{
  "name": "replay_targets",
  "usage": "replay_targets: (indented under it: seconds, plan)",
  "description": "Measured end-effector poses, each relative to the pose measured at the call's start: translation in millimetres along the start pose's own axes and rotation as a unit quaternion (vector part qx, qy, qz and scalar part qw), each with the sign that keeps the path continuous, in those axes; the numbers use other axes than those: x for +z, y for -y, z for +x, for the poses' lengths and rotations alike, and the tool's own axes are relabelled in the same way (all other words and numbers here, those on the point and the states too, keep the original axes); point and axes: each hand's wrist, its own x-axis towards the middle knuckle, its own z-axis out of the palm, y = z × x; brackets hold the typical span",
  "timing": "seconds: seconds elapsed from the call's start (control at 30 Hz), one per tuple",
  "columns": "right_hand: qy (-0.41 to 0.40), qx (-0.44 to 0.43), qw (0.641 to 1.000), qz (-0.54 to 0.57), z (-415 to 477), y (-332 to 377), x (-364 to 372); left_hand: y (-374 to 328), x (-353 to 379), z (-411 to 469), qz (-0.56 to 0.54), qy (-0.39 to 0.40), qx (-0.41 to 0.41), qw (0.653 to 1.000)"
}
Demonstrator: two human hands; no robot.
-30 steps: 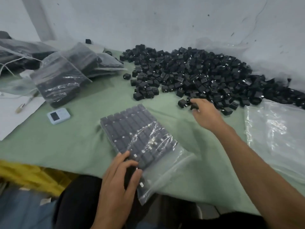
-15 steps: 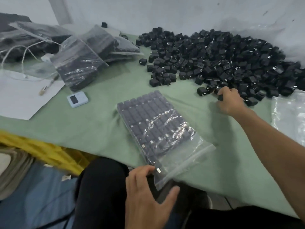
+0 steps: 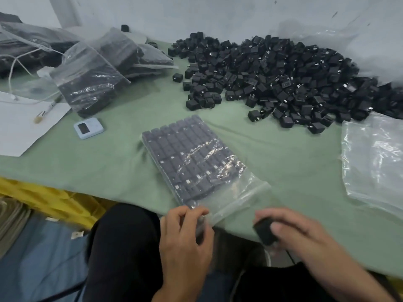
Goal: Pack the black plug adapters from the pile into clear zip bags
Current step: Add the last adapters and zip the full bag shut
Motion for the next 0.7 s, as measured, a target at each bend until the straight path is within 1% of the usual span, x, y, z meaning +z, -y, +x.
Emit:
replay_targets:
  seconds: [0.1,0.23,0.37,0.47,0.57,0.63,0.7]
  plan:
    - [0.000,0.055,0.996,0.071,1,-16,40,-2,0,4,0.006,0.019,0.011,1.000]
    - [-0.033,0.041,0.995,0.083,22,-16,70,-5,-4,5,-0.030,0.032,0.002,0.999]
    - [-0.050,0.014,0.998,0.029,37,-23,84,-8,-6,7,-0.040,0.024,-0.015,0.999]
    - [-0.070,-0.019,0.997,-0.018,42,-29,87,-9,-8,10,-0.053,0.025,-0.007,0.998]
    - [-0.106,-0.027,0.990,-0.085,48,-30,91,-7,-8,10,-0.054,0.036,-0.011,0.998]
    - [-0.106,-0.031,0.986,-0.127,51,-30,93,-6,-10,10,-0.056,0.046,-0.017,0.997]
    - [-0.110,-0.054,0.976,-0.179,55,-32,93,-6,-11,9,-0.063,0.053,-0.015,0.997]
